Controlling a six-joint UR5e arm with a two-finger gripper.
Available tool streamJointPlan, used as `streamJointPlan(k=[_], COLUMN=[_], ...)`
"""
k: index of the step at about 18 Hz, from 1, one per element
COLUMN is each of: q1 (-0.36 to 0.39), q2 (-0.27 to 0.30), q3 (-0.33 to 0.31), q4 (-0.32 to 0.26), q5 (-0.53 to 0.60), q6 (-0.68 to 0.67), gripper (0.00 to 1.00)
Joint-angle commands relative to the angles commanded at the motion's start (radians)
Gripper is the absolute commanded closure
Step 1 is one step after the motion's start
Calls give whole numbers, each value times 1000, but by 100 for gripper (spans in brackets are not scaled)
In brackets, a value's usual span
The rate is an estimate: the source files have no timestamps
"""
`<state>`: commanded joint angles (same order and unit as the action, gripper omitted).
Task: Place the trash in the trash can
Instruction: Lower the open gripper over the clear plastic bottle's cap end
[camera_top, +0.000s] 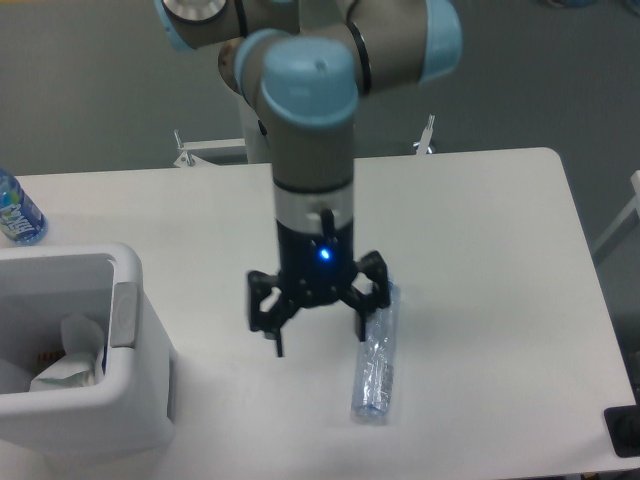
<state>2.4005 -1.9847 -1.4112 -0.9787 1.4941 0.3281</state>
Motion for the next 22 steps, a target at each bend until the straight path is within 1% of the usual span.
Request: streamJointPlan(k=[2,4,6,8,12,16,19,22], q1=[15,23,32,34,35,34,31,28], q2=[-43,-71,-100,-129,-190,-232,-235,-258], q3=[0,-3,-3,-5,18,21,18,21], q4=[2,5,0,5,20,20,20,20], q5=[0,0,26,34,35,50,61,71], q6=[22,57,98,101,103,103,105,124], gripper=[0,0,0,0,0,0,0,0])
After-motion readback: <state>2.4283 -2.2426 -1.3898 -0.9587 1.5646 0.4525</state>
